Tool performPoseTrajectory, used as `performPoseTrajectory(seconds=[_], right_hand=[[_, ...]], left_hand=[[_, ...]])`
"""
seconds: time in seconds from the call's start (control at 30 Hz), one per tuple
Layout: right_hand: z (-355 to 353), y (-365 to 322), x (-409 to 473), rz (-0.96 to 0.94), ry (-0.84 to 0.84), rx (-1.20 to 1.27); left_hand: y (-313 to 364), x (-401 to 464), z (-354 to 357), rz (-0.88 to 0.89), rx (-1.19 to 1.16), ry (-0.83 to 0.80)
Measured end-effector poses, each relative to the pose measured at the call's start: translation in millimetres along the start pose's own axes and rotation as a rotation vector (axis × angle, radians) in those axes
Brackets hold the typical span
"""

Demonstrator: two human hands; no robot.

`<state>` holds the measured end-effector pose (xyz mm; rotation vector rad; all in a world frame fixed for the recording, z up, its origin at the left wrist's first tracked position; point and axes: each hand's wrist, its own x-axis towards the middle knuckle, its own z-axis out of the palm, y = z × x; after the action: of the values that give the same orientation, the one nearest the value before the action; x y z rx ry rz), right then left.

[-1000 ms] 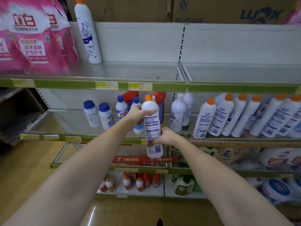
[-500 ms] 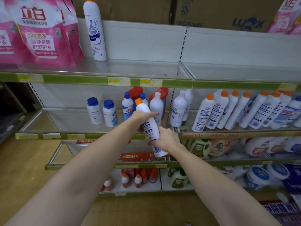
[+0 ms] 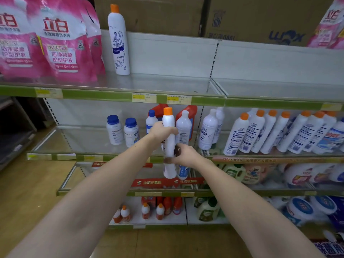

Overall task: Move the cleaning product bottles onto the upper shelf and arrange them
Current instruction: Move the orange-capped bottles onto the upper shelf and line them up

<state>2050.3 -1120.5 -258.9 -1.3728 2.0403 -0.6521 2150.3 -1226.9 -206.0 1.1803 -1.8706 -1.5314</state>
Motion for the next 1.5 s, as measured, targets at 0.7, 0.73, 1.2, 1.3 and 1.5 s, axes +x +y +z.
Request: performPoseTrajectory(seconds=[0.7,0.73,1.2,1.3,1.5], right_hand=[[-4.8,-18.7,17.6,-0.047,-0.011,0.303],[-3.1,-17.8,17.8,-0.047,0.005,0.314],[-18.1,-61.4,34.2,-0.158,0.089,0.393],[-21.9,-82.4,40.2,-0.212,0.101,0.359],[-25.0,-127.6,52.5,-0.252,0.197,0.406]], left_hand=[[21.1,3.8,-48.3,0.205,-0.088,-0.059],[22.5,4.8,-50.4,0.230,-0.042,-0.042],[50.0,4.9,-78.8,0.515,0.041,0.249],[61.3,2.6,-96.6,0.560,0.071,0.310],[94.5,-13.4,-132.8,0.669,0.104,0.452]])
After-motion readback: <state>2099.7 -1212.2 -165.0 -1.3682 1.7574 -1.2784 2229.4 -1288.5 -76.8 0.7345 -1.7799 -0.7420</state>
